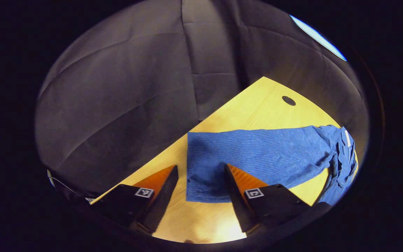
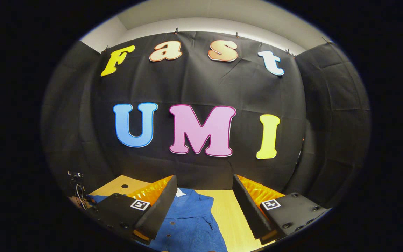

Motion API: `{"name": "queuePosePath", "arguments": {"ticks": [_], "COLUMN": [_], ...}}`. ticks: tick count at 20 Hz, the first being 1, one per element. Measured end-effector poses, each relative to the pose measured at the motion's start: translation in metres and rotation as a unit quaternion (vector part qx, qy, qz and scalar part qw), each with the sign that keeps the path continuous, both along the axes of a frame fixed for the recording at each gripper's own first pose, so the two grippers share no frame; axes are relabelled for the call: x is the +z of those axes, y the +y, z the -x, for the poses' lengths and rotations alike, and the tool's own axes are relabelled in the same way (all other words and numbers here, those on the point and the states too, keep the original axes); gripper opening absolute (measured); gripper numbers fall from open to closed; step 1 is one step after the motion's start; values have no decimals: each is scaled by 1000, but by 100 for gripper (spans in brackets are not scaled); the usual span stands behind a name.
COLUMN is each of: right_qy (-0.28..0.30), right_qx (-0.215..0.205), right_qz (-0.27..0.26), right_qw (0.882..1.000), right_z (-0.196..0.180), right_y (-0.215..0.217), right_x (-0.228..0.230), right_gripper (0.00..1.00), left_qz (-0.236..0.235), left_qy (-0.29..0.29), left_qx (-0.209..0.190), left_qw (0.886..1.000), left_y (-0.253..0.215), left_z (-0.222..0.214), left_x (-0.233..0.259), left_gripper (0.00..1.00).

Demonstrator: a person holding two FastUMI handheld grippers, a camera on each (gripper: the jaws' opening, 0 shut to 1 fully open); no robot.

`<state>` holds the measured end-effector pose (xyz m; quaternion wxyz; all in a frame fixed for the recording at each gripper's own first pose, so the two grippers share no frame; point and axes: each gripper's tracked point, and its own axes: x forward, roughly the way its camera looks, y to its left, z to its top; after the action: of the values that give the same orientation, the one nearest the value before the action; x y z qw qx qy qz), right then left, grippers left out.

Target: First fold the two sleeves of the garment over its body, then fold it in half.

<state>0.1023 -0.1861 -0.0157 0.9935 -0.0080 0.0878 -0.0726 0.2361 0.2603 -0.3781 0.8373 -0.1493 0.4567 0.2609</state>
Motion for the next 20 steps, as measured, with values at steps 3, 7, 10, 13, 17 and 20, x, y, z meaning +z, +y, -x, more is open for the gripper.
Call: {"name": "queuePosePath", "arguments": {"ticks": [3,7,10,13,17,20], "right_qy": [10,8,11,11,16,26], "right_qx": [15,30,35,41,45,48], "right_qz": [-3,0,-11,-12,-6,-7], "right_qw": [1000,1000,999,999,999,998], "right_z": [-13,-34,-45,-52,-58,-61], "right_y": [7,13,14,10,-5,-20], "right_x": [-14,-25,-31,-36,-44,-56], "right_gripper": [99,99,99,99,99,99], "left_qz": [3,4,18,22,32,46], "left_qy": [2,11,3,-23,-106,-168], "left_qx": [-22,-30,-34,-25,-63,-130], "left_qw": [1000,999,999,999,992,976], "left_y": [-8,-20,-25,-23,-65,-129], "left_z": [-6,-13,-17,-23,-60,-92], "left_x": [3,3,5,23,89,147], "left_gripper": [51,10,0,0,0,0]}}
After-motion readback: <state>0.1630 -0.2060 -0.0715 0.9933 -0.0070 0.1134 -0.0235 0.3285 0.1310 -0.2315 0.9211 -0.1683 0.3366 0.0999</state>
